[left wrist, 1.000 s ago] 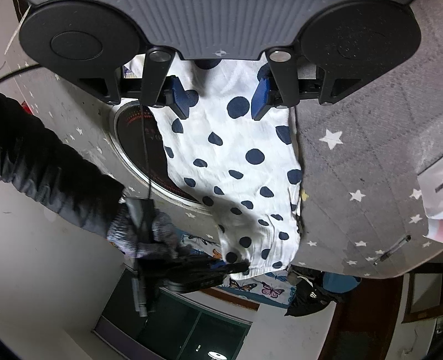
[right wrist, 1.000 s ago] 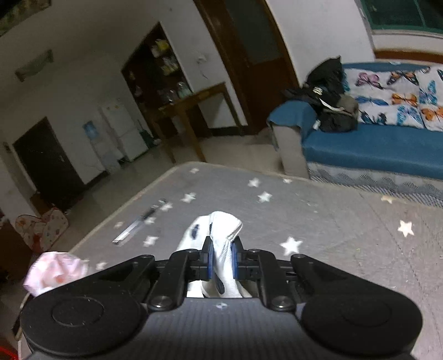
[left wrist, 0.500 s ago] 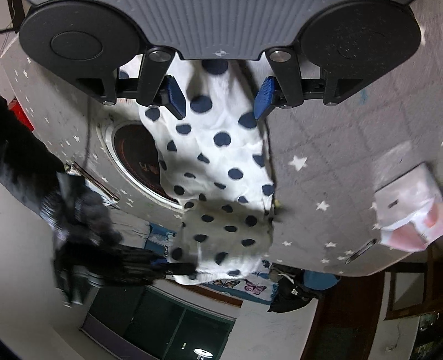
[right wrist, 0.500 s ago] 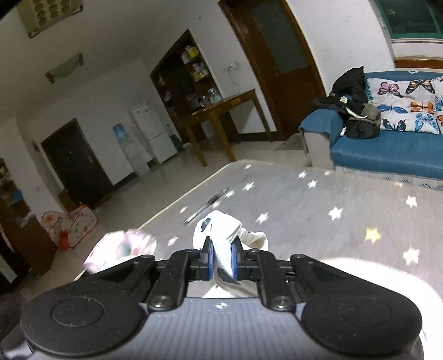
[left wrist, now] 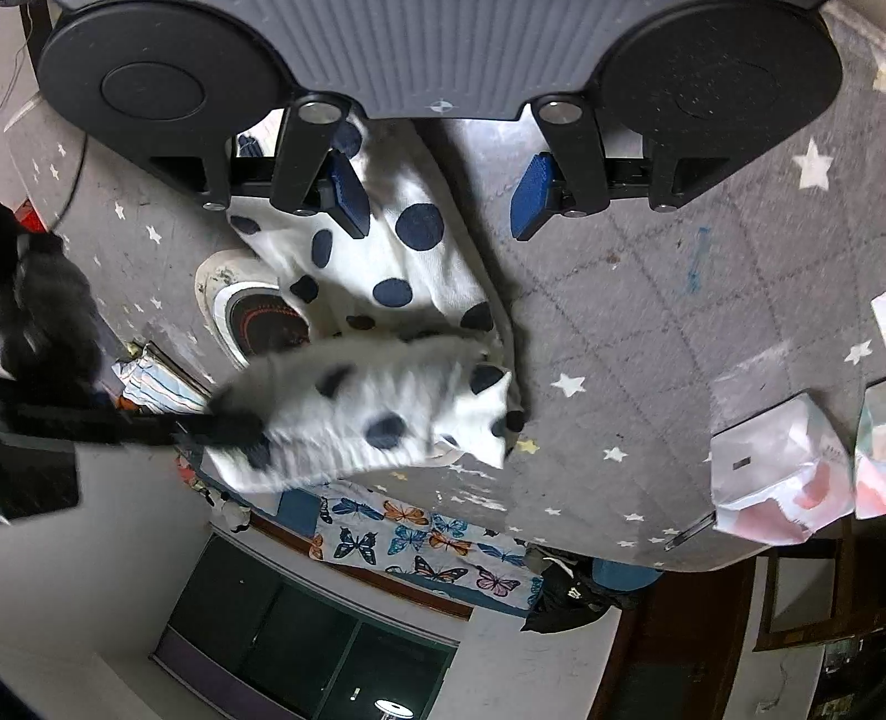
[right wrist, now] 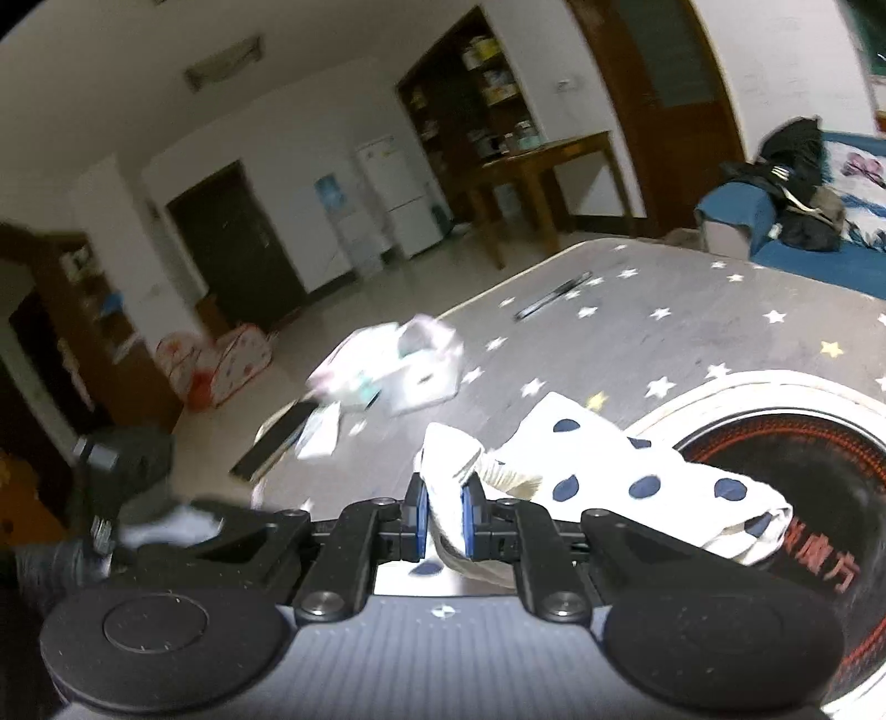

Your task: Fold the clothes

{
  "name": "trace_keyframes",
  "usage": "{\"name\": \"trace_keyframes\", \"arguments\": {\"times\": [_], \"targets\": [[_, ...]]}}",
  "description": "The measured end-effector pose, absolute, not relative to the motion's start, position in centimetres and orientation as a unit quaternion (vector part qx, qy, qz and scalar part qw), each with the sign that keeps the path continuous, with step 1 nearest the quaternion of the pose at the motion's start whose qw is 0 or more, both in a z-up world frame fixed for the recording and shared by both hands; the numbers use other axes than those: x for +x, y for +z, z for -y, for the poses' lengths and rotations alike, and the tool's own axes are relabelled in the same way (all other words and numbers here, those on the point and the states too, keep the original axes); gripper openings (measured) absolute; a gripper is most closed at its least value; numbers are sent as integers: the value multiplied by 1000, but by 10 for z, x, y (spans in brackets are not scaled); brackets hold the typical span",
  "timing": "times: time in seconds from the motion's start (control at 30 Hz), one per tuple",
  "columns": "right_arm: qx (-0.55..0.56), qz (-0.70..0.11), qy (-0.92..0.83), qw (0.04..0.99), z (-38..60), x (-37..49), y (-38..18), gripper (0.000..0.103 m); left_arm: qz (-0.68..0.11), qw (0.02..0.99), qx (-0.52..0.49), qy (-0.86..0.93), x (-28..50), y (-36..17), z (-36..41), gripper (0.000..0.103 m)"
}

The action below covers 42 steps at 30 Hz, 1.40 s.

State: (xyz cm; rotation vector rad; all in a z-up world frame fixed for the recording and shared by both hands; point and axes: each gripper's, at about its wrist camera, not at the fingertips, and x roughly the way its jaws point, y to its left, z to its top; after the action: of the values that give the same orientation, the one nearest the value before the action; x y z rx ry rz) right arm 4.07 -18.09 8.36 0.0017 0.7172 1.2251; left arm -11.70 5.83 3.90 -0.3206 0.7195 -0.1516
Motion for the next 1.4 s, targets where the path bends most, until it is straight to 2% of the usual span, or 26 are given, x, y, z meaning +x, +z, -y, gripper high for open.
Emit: {"name": "trace_keyframes", "arguments": {"times": [0.2,0.5,0.73,0.83,1.03,1.1,1.27,1.4], "targets": [[-80,-298,593,744,186,-8,75,11,-349,921,-159,-65,-125,38,-63,61],[-268,-217,594,727,190,-71,55,12,-304,939,-149,-60,-130,64,-70,61],[-346,-190,590,704,192,-98,42,15,-286,943,-142,-99,-124,74,-55,61],[-346,-198,590,702,195,-102,41,23,-289,941,-132,-114,-126,73,-48,60],[-310,-229,595,705,203,-98,51,24,-305,935,-123,-131,-133,65,-41,60],[-283,-243,593,714,203,-92,55,29,-306,934,-127,-129,-134,64,-43,60],[-216,-281,571,741,196,-76,63,30,-303,935,-136,-124,-136,64,-49,60],[-214,-291,571,737,188,-76,57,30,-306,933,-132,-134,-143,64,-49,60]]}}
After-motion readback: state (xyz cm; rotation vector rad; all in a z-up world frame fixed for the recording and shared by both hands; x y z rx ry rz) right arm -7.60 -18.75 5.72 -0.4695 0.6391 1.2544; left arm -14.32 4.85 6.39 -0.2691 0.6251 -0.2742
